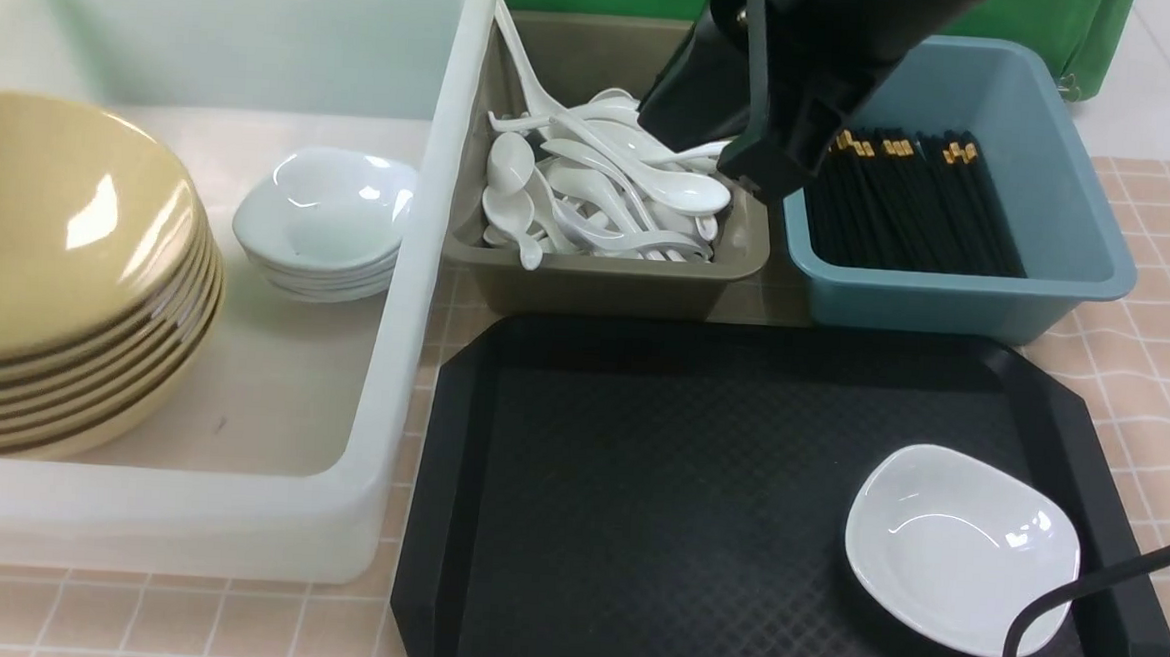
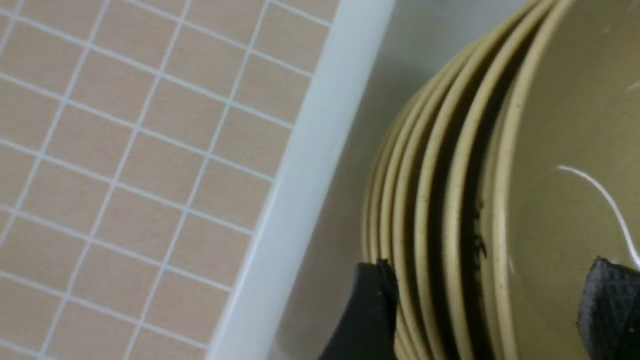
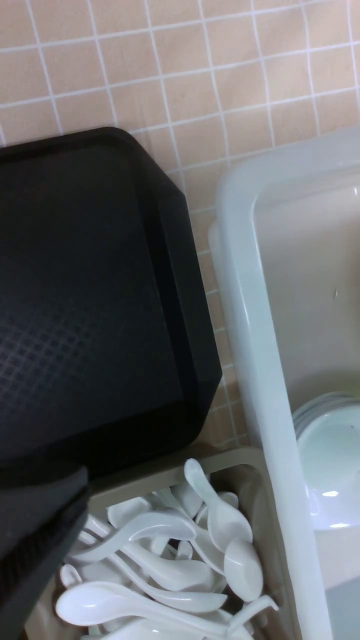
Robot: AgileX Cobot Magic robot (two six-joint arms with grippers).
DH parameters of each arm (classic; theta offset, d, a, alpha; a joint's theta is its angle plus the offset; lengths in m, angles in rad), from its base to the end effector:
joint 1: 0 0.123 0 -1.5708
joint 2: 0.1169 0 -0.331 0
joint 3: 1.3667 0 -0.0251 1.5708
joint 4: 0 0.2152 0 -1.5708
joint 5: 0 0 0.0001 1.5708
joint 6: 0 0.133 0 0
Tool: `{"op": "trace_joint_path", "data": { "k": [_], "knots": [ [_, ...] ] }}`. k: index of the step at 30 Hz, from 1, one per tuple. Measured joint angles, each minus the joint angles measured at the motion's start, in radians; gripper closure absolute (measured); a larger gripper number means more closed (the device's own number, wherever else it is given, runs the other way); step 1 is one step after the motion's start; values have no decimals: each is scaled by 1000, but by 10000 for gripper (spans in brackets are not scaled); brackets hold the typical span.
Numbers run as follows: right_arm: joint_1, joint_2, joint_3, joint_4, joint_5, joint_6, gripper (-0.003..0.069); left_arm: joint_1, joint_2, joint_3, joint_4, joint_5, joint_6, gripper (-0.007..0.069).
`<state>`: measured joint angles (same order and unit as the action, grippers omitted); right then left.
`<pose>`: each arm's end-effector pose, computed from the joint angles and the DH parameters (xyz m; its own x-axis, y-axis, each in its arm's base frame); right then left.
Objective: On brown table put chopsticks spoon bowls plates into blue grey white boxes.
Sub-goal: 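Grasp the small white bowl on the black tray by its rim with the left gripper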
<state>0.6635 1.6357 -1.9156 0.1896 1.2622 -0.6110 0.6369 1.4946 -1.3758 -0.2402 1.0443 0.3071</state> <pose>0.2484 0.2245 0.4475 -0.1561 -0.7776 -0.6090 -0.9128 0.3491 -0.2118 0.2515 0.1520 0.3582 -0.7827 -0.3555 -0.5109 -0.3641 0.9272 -0.0874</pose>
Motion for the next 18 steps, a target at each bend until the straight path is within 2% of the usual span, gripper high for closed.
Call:
{"op": "trace_joint_path", "data": {
  "k": [1, 2, 6, 8, 10, 13, 15, 16, 18],
  "knots": [
    [0, 0, 0, 0, 0, 0, 621, 0, -2, -1, 0, 0, -3, 100],
    [-5, 0, 0, 0, 0, -1, 621, 0, -22, -20, 12, 12, -25, 61],
    [-37, 0, 0, -3, 0, 11, 619, -7, -86, -87, -13, 52, -68, 48],
    [-56, 0, 0, -8, 0, 35, 617, -39, -125, -119, -55, 83, -75, 60],
    [-83, 0, 0, -21, 0, 74, 616, -115, -157, -136, -109, 102, -65, 88],
    [-117, -3, 16, -57, -1, 134, 615, -301, -175, -136, -157, 120, -36, 141],
    [-157, -24, 78, -123, -7, 201, 613, -529, -144, -136, -147, 125, -9, 216],
    [-164, -26, 93, -134, -7, 212, 613, -565, -135, -136, -145, 125, -8, 222],
    [-200, -64, 192, -190, -8, 272, 612, -765, -63, -136, -92, 104, -4, 293]
  ]
}}
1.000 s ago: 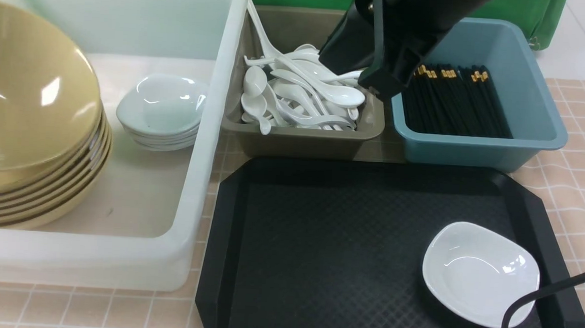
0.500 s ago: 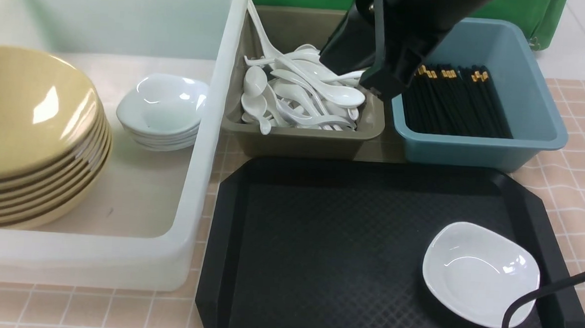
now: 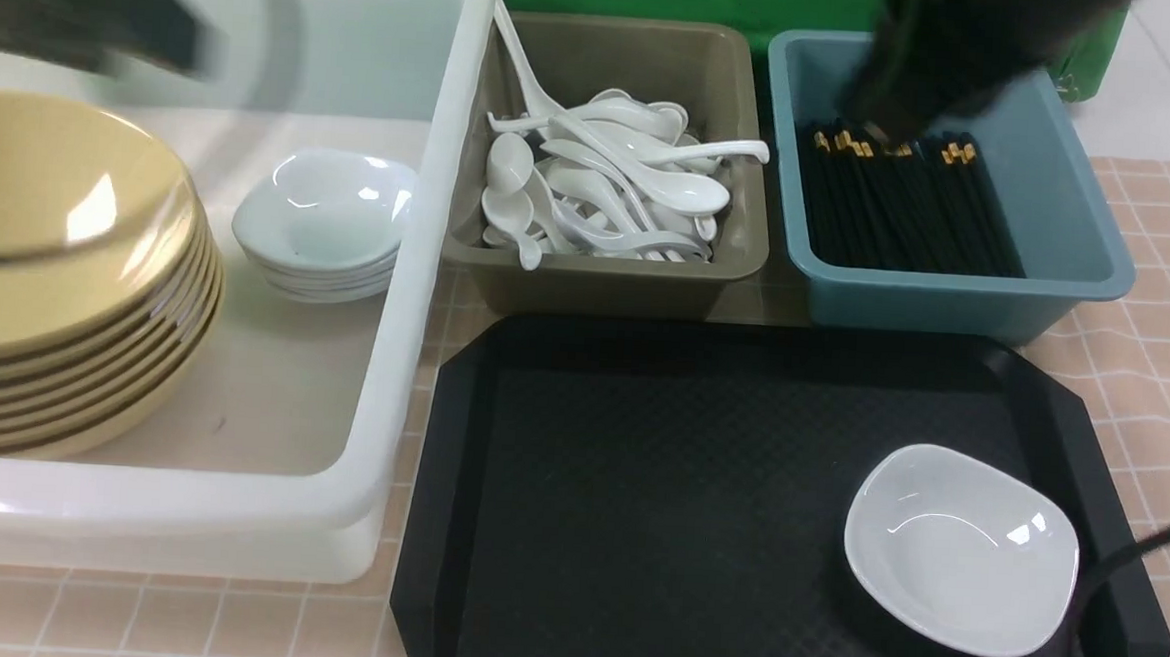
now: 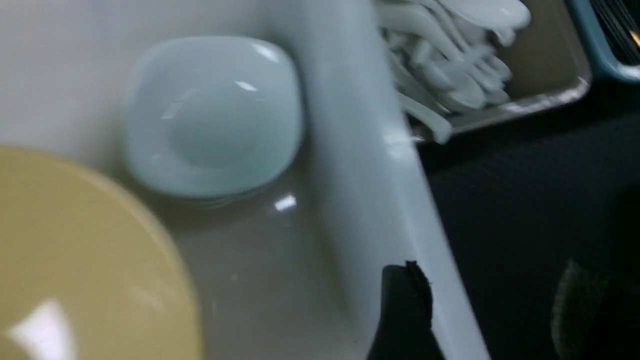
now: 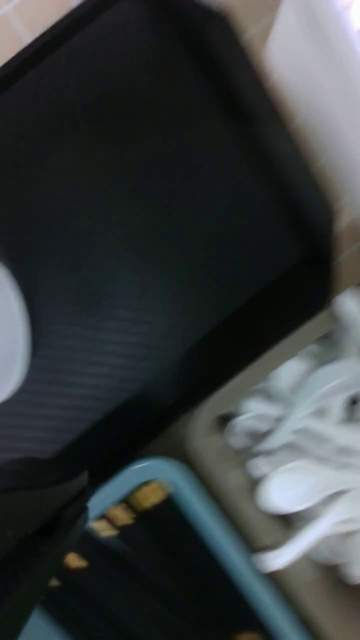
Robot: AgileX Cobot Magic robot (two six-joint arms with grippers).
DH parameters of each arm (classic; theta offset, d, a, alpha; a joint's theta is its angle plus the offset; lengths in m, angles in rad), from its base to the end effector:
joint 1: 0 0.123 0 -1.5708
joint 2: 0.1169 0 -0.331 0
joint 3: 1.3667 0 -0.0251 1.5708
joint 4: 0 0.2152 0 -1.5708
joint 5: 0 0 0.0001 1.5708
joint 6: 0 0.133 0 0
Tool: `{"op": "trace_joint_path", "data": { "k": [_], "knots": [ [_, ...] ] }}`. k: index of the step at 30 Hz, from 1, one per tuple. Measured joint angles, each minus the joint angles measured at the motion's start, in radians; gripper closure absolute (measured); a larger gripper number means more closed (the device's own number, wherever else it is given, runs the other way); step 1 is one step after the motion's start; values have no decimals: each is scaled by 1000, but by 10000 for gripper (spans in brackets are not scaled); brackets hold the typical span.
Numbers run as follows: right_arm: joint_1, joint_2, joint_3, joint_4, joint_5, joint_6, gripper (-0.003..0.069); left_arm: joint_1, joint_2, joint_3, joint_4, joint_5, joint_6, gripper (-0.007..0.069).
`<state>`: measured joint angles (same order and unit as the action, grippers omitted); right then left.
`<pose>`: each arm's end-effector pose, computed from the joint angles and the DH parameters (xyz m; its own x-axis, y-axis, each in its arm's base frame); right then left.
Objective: On brown table put chopsticks spoon bowls plates into blue grey white boxes.
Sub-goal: 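Grasp the small white bowl on the black tray by its rim with the left gripper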
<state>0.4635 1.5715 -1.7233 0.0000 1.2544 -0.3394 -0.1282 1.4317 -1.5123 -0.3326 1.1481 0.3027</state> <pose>0.2791 0.1395 0.4140 -0.5678 -0.6560 -0.4972 -0.6746 0.7170 -0.1755 0.2662 -0.0743 0.4106 -0.7541 0.2524 -0.6063 0.4188 0.8960 -0.1479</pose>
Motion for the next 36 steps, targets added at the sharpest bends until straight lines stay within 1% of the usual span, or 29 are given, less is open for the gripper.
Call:
{"op": "trace_joint_path", "data": {
  "k": [1, 2, 3, 5, 7, 9, 10, 11, 12, 13, 16, 17, 18, 20, 21, 26, 28, 32, 34, 36],
  "knots": [
    [-6, -8, 17, -10, 0, 8, 612, -31, 15, 0, 8, -7, 0, 302],
    [-18, -29, 52, -20, 0, 25, 612, -88, 46, 0, 23, -23, 2, 319],
    [-36, -58, 110, -29, 0, 49, 611, -181, 105, -1, 42, -54, 8, 340],
    [-52, -104, 175, -37, 0, 75, 610, -295, 197, -17, 61, -98, 18, 354],
    [-61, -162, 241, -41, 0, 100, 611, -388, 290, -57, 66, -128, 22, 349],
    [-62, -212, 285, -45, 0, 111, 611, -452, 363, -95, 65, -138, 22, 343],
    [-62, -239, 315, -52, 0, 129, 611, -498, 424, -124, 60, -143, 22, 330],
    [-63, -250, 320, -52, 0, 132, 611, -498, 424, -129, 59, -143, 22, 327],
    [-63, -295, 362, -64, 0, 145, 611, -547, 498, -166, 44, -150, 22, 285],
    [-63, -322, 387, -73, 0, 156, 611, -564, 529, -186, 39, -157, 23, 267],
    [-63, -399, 464, -97, 0, 180, 610, -614, 631, -229, 12, -207, 27, 169],
    [-63, -399, 468, -98, 0, 180, 610, -616, 637, -229, 11, -211, 27, 158],
    [-63, -438, 507, -101, -5, 183, 610, -630, 683, -241, -2, -254, 29, 110],
    [-63, -459, 527, -102, -7, 183, 610, -634, 703, -243, -12, -278, 29, 90],
    [-63, -481, 554, -103, -13, 183, 610, -635, 733, -245, -29, -316, 29, 71],
    [-63, -506, 580, -109, -30, 185, 610, -636, 773, -247, -101, -390, 31, 59],
    [-63, -506, 582, -111, -42, 184, 610, -646, 787, -248, -142, -429, 55, 59],
    [-63, -506, 582, -113, -78, 183, 610, -681, 806, -248, -165, -465, 97, 62],
    [-63, -506, 582, -114, -83, 182, 610, -698, 820, -248, -171, -475, 102, 80],
    [-63, -506, 582, -114, -84, 182, 610, -708, 827, -252, -174, -488, 109, 122]
  ]
}}
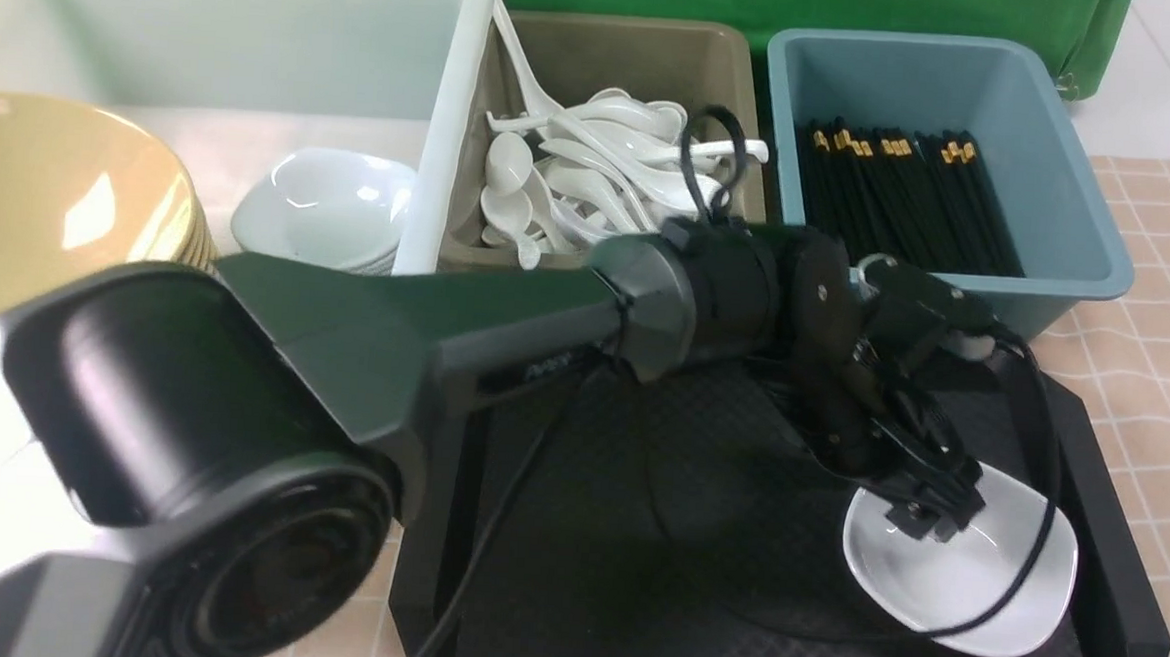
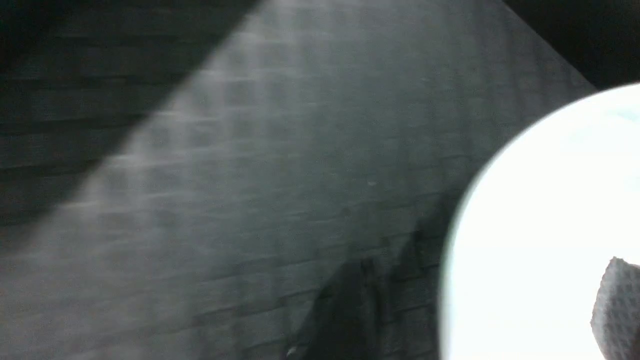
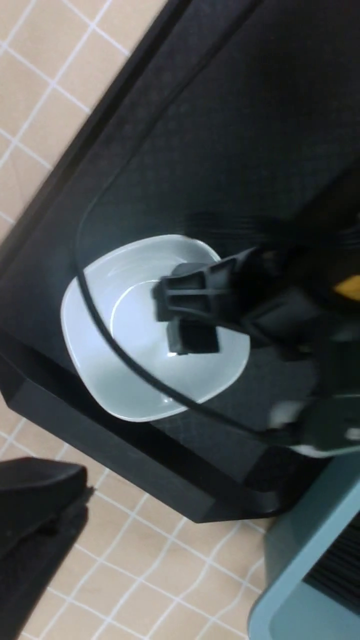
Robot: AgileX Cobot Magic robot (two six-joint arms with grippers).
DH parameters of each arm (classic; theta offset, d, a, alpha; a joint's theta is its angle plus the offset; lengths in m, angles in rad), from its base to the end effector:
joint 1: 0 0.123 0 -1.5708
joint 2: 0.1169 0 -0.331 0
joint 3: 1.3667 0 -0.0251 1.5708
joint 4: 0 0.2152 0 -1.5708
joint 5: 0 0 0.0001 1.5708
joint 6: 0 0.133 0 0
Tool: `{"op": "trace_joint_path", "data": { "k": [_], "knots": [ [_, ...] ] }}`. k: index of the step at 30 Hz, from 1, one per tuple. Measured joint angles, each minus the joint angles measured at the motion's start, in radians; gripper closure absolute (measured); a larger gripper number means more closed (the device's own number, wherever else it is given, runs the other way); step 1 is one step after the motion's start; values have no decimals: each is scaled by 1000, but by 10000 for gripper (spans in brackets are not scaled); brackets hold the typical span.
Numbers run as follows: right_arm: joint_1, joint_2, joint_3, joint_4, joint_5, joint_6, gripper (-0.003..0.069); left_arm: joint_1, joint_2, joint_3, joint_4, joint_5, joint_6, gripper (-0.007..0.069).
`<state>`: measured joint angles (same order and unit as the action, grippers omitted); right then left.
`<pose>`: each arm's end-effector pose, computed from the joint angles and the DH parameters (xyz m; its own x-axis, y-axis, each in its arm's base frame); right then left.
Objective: On brown table put chopsticks spoon bowls plates into blue grey white boxes.
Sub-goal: 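Grasp the small white bowl on the black tray by its rim with the left gripper, then place the white bowl into the white bin with the other dishes with the left gripper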
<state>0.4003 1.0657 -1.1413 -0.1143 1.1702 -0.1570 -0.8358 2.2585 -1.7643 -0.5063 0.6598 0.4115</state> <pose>0.1471 0.0471 0.3773 -0.6944 -0.5102 -0.5074 -0.4847 0.8529 -0.1943 0.3155 -0.4080 0.1833 -0.5666 0.6247 -0.5373 0.8147 0.5226 -0.2514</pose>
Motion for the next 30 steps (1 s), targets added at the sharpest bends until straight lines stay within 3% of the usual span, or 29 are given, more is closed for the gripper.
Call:
{"op": "trace_joint_path", "data": {
  "k": [4, 5, 8, 11, 14, 20, 21, 22, 26, 30],
  "knots": [
    [0, 0, 0, 0, 0, 0, 610, -1, 8, -3, 13, -1, 4, 286],
    [0, 0, 0, 0, -1, 0, 610, 1, 8, -3, 22, 4, 4, 384],
    [0, 0, 0, 0, -12, -4, 610, 19, -17, -3, 14, 45, -3, 555],
    [0, 0, 0, 0, -53, -8, 610, 56, -93, -3, 27, 99, -2, 611],
    [0, 0, 0, 14, -107, -12, 610, 110, -175, -2, 41, 126, 5, 619],
    [0, 50, -68, 218, -188, -179, 610, 351, -464, -1, 73, 175, 20, 619],
    [2, 88, -113, 280, -191, -229, 610, 432, -523, -2, 84, 185, 20, 619],
    [5, 99, -119, 287, -191, -241, 610, 432, -523, -2, 84, 186, 20, 619],
    [79, 212, -246, 334, -194, -294, 610, 650, -592, -2, 98, 237, 19, 619],
    [216, 362, -410, 339, -201, -344, 610, 831, -569, -2, 114, 289, 18, 619]
  ]
}}
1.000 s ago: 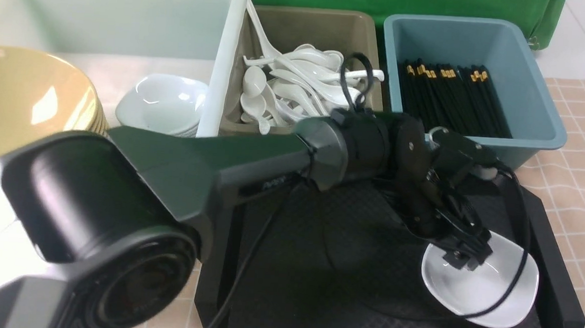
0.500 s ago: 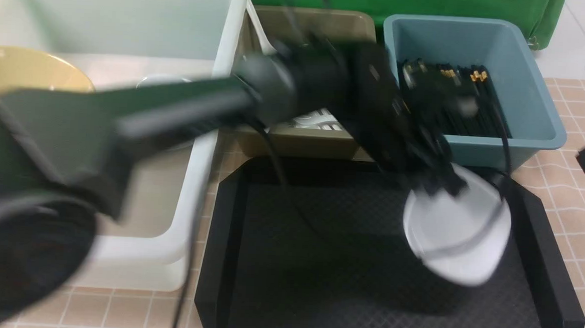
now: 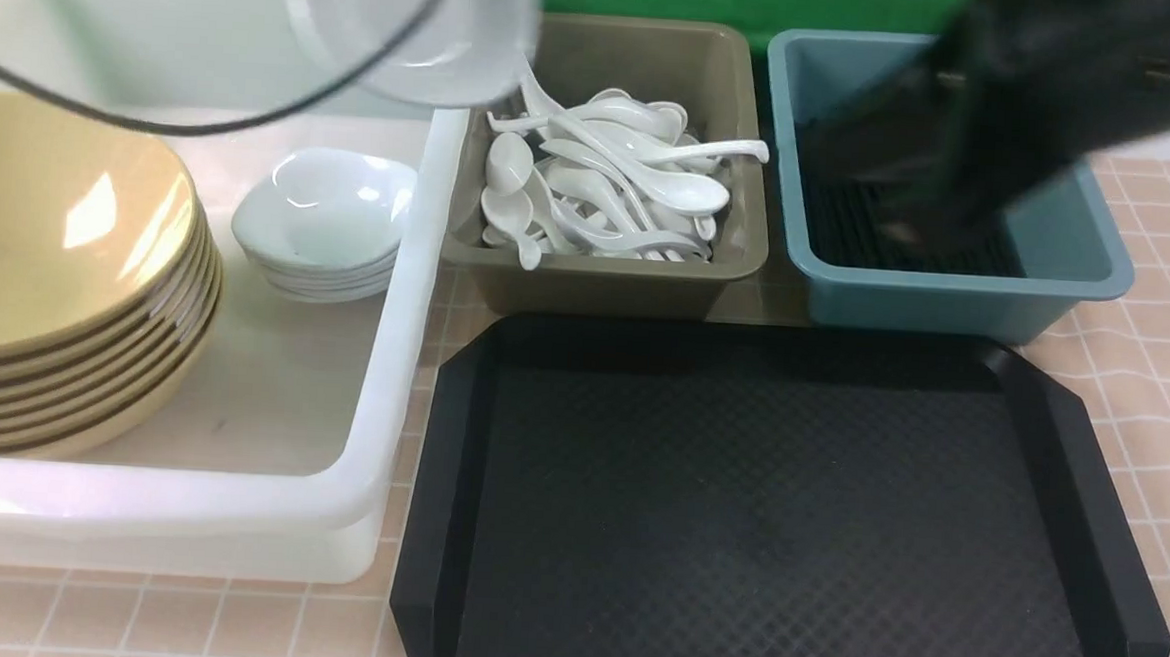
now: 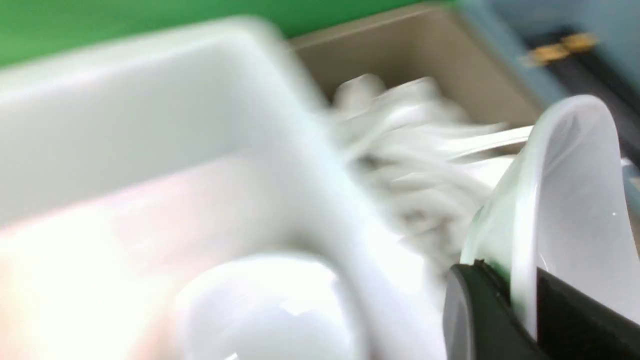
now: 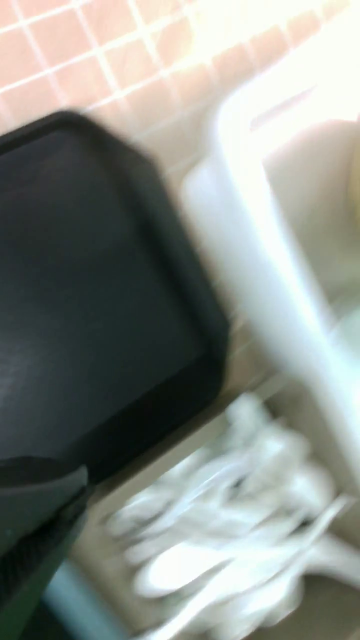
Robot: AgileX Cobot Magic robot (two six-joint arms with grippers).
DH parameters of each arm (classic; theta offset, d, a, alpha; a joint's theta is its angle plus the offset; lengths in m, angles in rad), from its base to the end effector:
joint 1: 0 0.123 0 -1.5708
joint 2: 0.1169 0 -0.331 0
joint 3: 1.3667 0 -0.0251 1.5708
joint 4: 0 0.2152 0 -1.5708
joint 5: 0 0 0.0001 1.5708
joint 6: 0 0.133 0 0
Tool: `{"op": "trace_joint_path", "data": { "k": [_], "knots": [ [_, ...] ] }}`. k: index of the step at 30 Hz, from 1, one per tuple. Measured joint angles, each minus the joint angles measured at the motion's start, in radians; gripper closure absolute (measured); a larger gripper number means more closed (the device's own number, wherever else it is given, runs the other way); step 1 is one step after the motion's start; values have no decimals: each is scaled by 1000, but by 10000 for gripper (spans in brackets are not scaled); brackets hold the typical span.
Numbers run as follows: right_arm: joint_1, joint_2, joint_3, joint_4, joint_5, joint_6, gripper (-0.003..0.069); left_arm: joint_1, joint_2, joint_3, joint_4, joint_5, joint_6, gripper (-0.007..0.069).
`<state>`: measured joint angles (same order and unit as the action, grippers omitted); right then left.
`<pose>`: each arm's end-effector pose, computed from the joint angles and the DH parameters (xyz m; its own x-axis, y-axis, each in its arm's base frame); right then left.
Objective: On brown table put chopsticks spoon bowls plates into blue grey white boxes.
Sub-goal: 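Place the white bowl into the white bin with the other dishes with the left gripper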
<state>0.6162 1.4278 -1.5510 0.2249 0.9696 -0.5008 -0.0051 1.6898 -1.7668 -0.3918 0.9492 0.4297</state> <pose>0.2245 0.1890 0.4345 -0.2701 -0.6292 -0.7288 -0.8334 0.5318 -0.1503 0.3780 -0.0432 0.4188 -0.6222 0.1861 -0.7604 0.3590 0.9310 -0.0659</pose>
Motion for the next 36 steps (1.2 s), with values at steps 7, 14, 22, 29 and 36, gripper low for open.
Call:
{"op": "trace_joint_path", "data": {
  "k": [7, 14, 22, 29, 36],
  "knots": [
    [129, 229, -270, -10, 14, -32, 607, 108, 116, 1, 2, -52, 49, 619],
    [134, 316, -355, -44, 52, -38, 600, 91, 265, 2, -2, -67, 152, 619],
    [133, 317, -361, -72, 62, -38, 593, 45, 330, 6, 73, -99, 158, 515],
    [133, 317, -361, -80, 118, -38, 588, 10, 319, 1, 194, -103, 117, 211],
    [133, 307, -361, -97, 166, -14, 583, 9, 221, -92, 269, -39, -15, 56]
  ]
}}
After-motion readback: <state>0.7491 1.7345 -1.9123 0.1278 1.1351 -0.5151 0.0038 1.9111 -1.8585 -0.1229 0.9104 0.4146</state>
